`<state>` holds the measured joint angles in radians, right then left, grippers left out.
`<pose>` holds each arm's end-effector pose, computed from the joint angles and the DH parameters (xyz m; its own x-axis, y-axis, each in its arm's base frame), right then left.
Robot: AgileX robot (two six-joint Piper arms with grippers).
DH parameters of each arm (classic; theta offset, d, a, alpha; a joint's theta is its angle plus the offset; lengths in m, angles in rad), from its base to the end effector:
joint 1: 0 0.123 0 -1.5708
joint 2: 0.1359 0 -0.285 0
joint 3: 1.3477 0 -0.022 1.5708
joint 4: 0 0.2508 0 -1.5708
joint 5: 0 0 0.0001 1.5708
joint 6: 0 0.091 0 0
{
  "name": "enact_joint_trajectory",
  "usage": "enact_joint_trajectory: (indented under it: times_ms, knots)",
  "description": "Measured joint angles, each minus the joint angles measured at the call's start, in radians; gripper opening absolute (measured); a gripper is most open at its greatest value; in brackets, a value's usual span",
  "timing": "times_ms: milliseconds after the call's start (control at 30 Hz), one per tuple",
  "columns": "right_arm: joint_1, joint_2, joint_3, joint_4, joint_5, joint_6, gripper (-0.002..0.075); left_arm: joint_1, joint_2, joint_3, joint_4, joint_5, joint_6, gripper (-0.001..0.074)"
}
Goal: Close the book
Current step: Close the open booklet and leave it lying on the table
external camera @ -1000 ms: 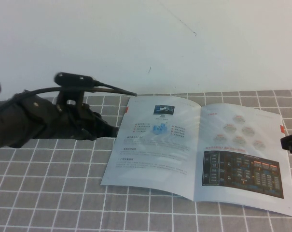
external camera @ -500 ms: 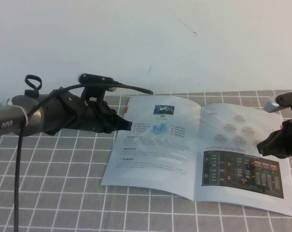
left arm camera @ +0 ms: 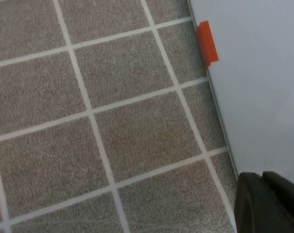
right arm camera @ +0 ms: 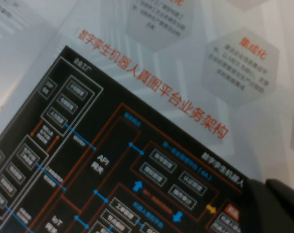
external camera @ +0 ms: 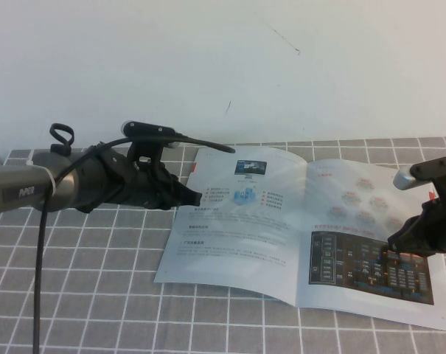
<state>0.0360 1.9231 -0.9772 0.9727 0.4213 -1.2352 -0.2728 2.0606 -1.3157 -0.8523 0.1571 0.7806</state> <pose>0.3512 0.0435 0.1227 -0.7961 -0.3122 -0.5185 -0.4456 0.8820 0.1531 0.4249 -0.1301 0.1557 -0.6860 0.1244 -0.7169 0.3054 0.9435 -0.1285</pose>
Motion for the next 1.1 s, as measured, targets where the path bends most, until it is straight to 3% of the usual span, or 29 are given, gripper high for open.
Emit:
enact_joint_trajectory:
  times_ms: [400, 1100]
  knots:
    - [0.000, 0.010, -0.001, 0.004, -0.006, -0.006, -0.0001, 0.000, 0.030, 0.000, 0.000, -0.067, 0.006, -0.0004]
    - [0.004, 0.010, -0.001, 0.053, -0.053, -0.045, -0.0001, -0.059, 0.045, -0.010, -0.163, 0.065, -0.003, -0.0004]
